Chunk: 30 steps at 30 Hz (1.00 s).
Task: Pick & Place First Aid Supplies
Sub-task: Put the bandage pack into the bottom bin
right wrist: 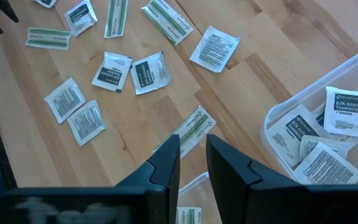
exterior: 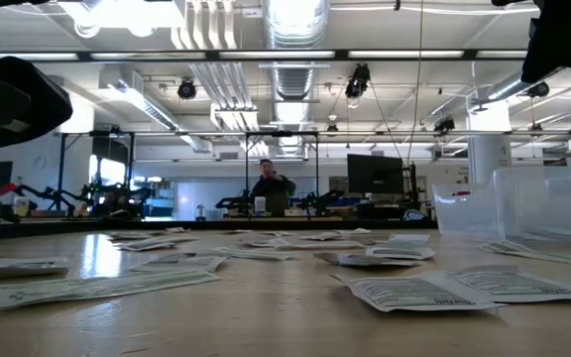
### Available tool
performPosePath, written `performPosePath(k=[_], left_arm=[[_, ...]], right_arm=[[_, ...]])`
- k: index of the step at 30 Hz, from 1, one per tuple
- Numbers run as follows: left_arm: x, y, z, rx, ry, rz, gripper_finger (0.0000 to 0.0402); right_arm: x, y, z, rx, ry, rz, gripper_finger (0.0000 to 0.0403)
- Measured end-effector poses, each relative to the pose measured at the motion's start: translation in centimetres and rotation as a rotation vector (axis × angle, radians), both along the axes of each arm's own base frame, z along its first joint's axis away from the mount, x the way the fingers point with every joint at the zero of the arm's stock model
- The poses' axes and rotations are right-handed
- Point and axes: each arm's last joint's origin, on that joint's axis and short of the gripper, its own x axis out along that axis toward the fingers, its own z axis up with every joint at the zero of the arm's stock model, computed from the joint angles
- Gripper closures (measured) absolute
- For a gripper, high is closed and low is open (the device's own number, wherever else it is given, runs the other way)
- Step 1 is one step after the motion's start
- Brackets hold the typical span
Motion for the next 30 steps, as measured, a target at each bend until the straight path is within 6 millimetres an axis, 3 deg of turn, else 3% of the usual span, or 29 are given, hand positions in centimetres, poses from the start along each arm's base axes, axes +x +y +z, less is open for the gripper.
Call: performPosePath(k=[11,24,30], left_arm=[[0.8,-0.8,-0.3,0.082,-0.066,-0.155,0.0232],[1.8,-0.7,3.5,0.265,0.030,-0.232,0.0232],[2.1,-0.9,3.2,0.241,-0.001,-0.229,0.0232]], right_arm=[[0.0,0.0,-0.1,-0.001,0.003,-0.001,0.0333],[0.0,0.0,-0.1,0.000,0.000,-0.001,0.0329],[0.0,0.0,-0.1,0.001,-0.001,-0.001,0.0326]])
